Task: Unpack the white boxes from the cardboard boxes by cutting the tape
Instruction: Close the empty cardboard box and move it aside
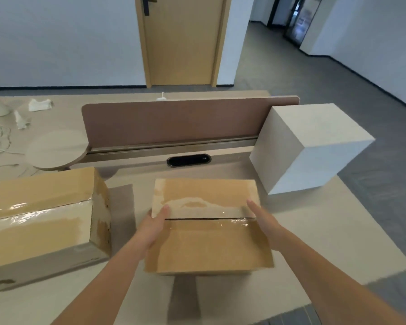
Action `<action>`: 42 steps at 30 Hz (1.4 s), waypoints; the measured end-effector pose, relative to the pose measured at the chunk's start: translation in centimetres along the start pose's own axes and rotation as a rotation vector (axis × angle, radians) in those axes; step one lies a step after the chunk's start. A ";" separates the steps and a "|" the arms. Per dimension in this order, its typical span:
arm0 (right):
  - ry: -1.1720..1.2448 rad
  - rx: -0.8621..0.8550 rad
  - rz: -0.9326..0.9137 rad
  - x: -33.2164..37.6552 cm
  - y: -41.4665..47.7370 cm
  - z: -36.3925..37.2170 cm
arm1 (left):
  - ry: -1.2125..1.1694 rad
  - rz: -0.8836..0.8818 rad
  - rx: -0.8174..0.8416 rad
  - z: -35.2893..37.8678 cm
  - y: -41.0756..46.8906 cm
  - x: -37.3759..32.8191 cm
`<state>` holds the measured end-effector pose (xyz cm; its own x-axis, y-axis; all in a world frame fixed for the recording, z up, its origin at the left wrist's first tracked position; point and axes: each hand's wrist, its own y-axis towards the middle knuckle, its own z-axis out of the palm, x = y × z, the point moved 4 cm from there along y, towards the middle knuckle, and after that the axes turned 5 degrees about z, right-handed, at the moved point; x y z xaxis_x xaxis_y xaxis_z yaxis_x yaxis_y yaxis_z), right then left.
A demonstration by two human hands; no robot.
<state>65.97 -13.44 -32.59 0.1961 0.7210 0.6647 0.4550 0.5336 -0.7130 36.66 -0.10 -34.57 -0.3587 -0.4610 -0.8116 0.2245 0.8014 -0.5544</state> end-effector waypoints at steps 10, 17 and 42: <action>-0.060 -0.532 -0.179 -5.8 -10.7 -11.3 | 0.105 0.253 0.250 10.0 -6.1 -6.0; 0.038 -0.776 -0.138 -14.7 -17.4 -24.5 | 0.331 0.419 0.481 25.2 -12.6 -8.1; 0.481 -1.238 0.184 -46.3 -31.6 -74.6 | 0.346 0.109 0.791 88.0 -39.1 -5.5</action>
<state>107.35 -96.69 -24.17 0.5069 0.3761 0.7757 0.8203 -0.4869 -0.3000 109.63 -62.42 -24.62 -0.5248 -0.1526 -0.8375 0.7912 0.2755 -0.5460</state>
